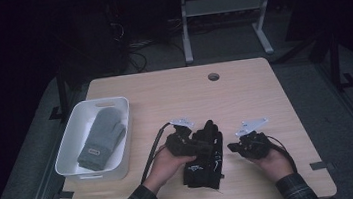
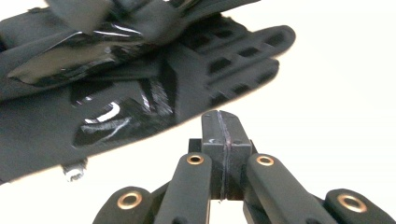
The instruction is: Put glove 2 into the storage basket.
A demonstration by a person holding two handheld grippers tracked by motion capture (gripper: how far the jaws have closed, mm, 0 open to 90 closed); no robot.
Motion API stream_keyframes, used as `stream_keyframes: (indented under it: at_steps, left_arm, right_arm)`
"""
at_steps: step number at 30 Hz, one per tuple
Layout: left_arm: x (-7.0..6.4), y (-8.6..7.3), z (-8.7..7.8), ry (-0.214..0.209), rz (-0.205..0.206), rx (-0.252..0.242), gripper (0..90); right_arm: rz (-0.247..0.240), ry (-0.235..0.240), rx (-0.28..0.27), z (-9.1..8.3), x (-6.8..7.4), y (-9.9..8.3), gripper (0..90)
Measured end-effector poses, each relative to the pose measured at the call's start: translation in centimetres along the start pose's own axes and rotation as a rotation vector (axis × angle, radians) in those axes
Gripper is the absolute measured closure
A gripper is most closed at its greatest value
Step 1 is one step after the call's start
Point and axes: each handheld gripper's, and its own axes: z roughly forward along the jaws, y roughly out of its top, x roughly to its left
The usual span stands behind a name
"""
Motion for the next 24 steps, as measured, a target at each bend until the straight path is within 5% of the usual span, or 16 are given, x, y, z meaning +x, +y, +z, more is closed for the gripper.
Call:
stream_keyframes:
  at_steps: [4,8,14,24]
  left_arm:
    - [-0.2,0.1,-0.3,-0.002,0.005,-0.007,69.1]
    - [-0.8,-0.1,-0.5,-0.009,0.022,0.003,85.4]
    - [-2.8,-1.0,-0.2,-0.02,0.101,0.062,89.2]
    - [-4.9,-3.0,2.6,-0.052,0.157,0.207,89.2]
  right_arm:
    - [0.013,-0.029,-0.001,-0.7,-0.8,-0.7,86.8]
    - [0.027,-0.052,0.004,-0.9,-1.4,-1.2,75.3]
    - [0.038,-0.083,0.01,-0.5,-1.8,-1.6,54.8]
    - [0.08,-0.135,0.005,0.1,-2.4,-2.0,26.3]
